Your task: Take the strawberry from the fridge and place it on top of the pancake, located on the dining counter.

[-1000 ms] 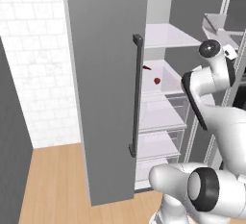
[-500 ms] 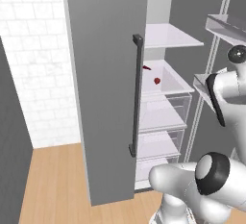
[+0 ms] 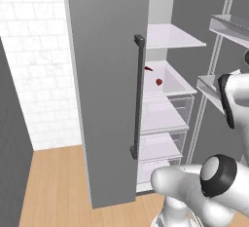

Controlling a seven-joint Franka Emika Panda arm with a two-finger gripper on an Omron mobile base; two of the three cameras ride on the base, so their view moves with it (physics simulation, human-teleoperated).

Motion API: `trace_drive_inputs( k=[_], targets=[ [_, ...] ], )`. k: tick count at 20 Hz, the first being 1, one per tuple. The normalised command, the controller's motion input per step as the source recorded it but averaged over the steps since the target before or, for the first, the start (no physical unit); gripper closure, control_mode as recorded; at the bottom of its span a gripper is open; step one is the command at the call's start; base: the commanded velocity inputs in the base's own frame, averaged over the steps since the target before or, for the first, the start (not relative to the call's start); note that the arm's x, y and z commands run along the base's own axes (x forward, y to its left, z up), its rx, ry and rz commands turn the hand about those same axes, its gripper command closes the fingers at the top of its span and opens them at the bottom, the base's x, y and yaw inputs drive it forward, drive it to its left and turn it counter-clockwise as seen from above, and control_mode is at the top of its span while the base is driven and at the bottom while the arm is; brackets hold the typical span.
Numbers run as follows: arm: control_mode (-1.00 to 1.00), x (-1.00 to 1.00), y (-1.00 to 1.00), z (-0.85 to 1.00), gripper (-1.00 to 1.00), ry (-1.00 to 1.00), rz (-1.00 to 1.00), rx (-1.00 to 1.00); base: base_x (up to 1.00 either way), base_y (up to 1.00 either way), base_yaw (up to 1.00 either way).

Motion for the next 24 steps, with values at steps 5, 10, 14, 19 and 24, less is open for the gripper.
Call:
trace_drive_inputs(
  k=[5,10,14,19,24],
  targets=[
    [-1.00,-0.14,0.91,0.00,-1.00,-0.03,0.01,0.00,0.00,0.00,0.00],
    [-1.00,0.00,1.00,-0.10,-1.00,-0.08,0.01,0.03,0.00,0.00,0.00],
    [-1.00,0.00,0.94,-0.24,-1.00,-0.09,0.02,0.11,0.00,0.00,0.00],
    [-1.00,0.06,0.78,-0.22,-1.00,-0.03,0.05,0.18,0.00,0.00,0.00],
    [-1.00,0.27,0.70,-0.03,-1.00,0.00,0.14,0.23,0.00,0.00,0.00]
  ],
)
